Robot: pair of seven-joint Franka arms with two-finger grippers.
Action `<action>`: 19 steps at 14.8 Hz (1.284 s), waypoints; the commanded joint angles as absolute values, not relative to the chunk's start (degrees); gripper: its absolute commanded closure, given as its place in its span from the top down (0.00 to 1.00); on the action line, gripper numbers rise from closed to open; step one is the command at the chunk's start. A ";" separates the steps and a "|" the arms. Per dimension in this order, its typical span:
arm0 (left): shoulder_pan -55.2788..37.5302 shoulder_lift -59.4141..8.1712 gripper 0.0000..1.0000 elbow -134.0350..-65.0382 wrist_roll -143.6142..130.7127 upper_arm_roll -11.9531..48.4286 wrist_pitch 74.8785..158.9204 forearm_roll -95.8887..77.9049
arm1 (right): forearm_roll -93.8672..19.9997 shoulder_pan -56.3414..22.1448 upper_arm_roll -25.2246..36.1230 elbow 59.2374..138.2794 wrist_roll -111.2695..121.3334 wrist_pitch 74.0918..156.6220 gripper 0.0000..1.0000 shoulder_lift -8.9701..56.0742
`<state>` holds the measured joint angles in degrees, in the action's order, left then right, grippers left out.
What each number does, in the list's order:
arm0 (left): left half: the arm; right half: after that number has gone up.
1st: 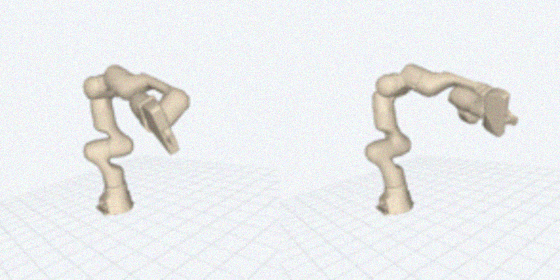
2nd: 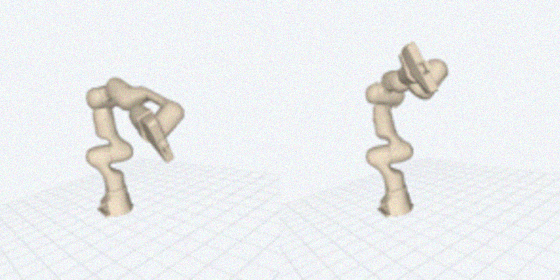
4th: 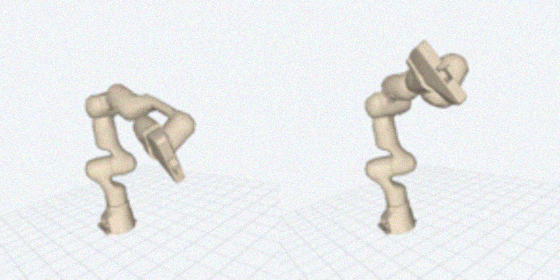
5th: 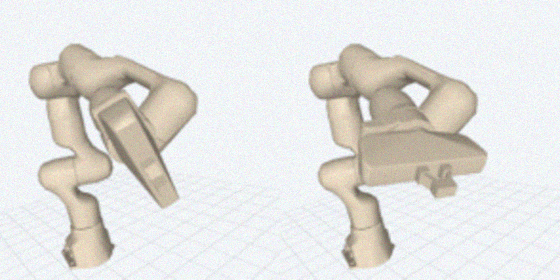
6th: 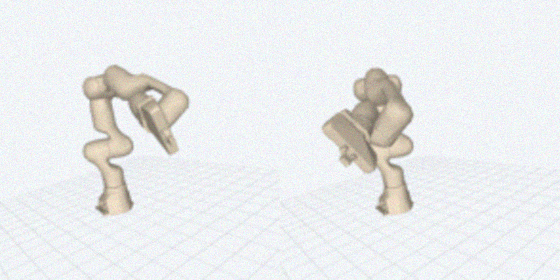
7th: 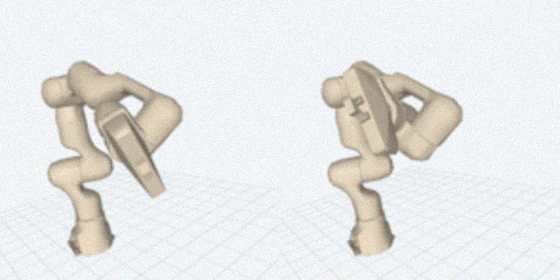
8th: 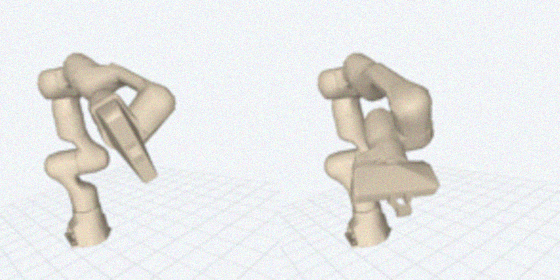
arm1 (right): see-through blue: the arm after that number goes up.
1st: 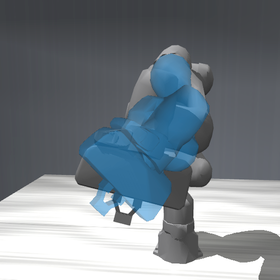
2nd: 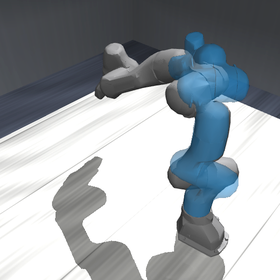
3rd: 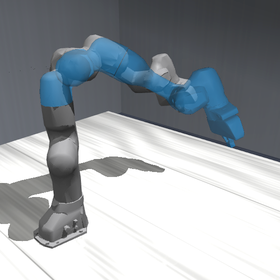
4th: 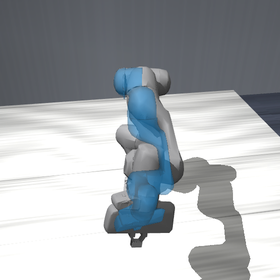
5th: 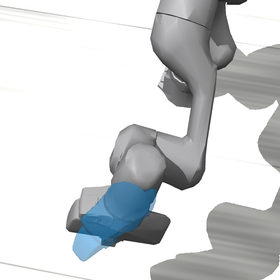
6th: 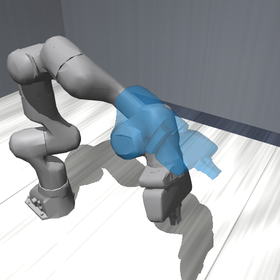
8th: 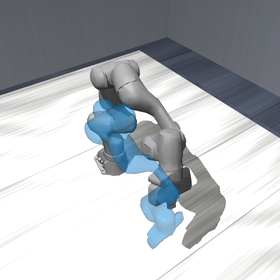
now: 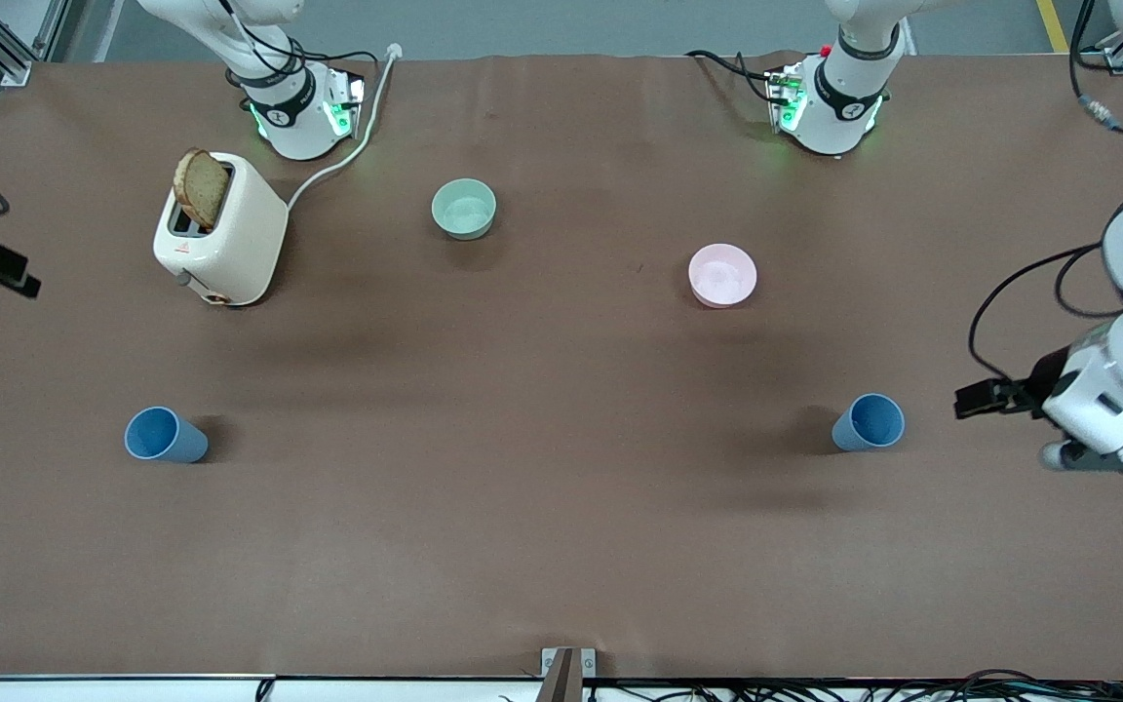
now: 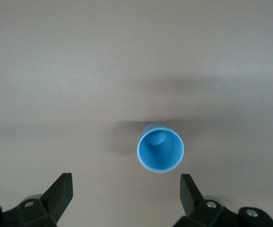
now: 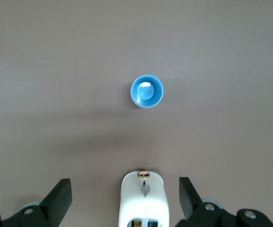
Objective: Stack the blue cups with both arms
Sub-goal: 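Reach the left gripper and right gripper toward the two blue cups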
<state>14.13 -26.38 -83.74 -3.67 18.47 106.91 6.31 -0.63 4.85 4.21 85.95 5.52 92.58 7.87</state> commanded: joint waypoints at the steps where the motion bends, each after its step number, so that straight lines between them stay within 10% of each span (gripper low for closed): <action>1: 14.24 -30.05 1.00 -83.93 -2.90 18.72 109.94 7.47 | -1.67 6.59 3.96 85.34 7.03 98.24 1.00 16.32; 10: 15.46 -31.73 0.99 -93.86 0.35 18.72 115.04 7.65 | -7.91 12.65 3.78 86.92 18.53 115.83 0.97 34.70; 14: 16.08 -32.17 0.82 -95.97 1.58 18.63 118.21 7.65 | -11.15 13.62 3.69 91.75 23.01 122.07 0.89 36.04; 19: 15.38 -32.78 0.58 -96.15 1.14 18.63 118.92 7.65 | -12.48 13.54 3.60 92.11 22.94 121.64 0.12 36.04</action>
